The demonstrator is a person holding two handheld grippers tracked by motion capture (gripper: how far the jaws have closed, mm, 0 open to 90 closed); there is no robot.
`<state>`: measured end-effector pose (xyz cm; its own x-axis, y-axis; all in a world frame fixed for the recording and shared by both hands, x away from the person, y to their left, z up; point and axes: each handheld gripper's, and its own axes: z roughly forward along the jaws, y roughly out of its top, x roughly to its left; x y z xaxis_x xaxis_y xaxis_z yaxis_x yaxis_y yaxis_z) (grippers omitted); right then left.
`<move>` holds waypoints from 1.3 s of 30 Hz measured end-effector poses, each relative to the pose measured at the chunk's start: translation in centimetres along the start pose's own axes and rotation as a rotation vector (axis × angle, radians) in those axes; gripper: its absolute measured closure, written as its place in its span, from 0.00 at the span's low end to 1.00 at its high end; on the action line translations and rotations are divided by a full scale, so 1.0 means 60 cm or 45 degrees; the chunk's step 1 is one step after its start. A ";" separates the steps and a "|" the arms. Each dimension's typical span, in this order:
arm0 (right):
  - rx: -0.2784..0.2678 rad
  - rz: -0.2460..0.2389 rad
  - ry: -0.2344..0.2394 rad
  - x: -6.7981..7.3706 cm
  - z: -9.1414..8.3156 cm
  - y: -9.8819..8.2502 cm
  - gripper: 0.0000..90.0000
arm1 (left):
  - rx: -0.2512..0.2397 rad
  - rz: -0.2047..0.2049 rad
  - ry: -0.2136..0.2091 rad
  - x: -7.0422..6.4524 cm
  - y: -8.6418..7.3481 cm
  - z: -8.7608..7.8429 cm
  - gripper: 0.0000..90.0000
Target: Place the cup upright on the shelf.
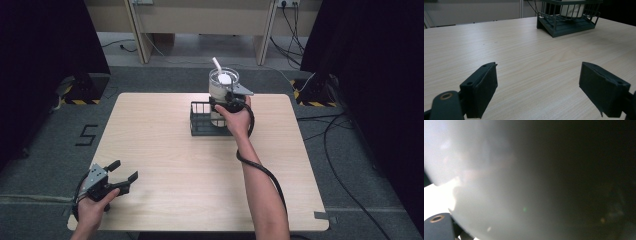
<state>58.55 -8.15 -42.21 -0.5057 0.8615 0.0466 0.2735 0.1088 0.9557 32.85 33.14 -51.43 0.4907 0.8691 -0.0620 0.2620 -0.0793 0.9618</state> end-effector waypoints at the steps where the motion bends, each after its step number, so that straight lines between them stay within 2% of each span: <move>1: -0.002 0.000 0.005 0.000 -0.001 -0.001 0.10 | 0.000 0.000 0.000 0.000 0.000 0.001 0.16; 16: -0.001 -0.043 0.022 0.001 -0.008 -0.006 0.10 | 0.003 0.005 -0.001 0.000 0.000 0.003 0.16; 24: -0.004 -0.041 0.031 0.003 -0.014 -0.010 0.10 | 0.004 0.005 -0.003 0.000 0.000 0.003 0.16; 39: -0.009 -0.031 -0.006 0.009 -0.021 -0.015 0.10 | 0.006 0.009 -0.002 0.001 0.000 0.003 0.16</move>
<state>56.98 -8.40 -42.66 -0.5081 0.8610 0.0219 0.2551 0.1261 0.9587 33.02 33.11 -51.49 0.4941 0.8676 -0.0554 0.2621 -0.0880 0.9610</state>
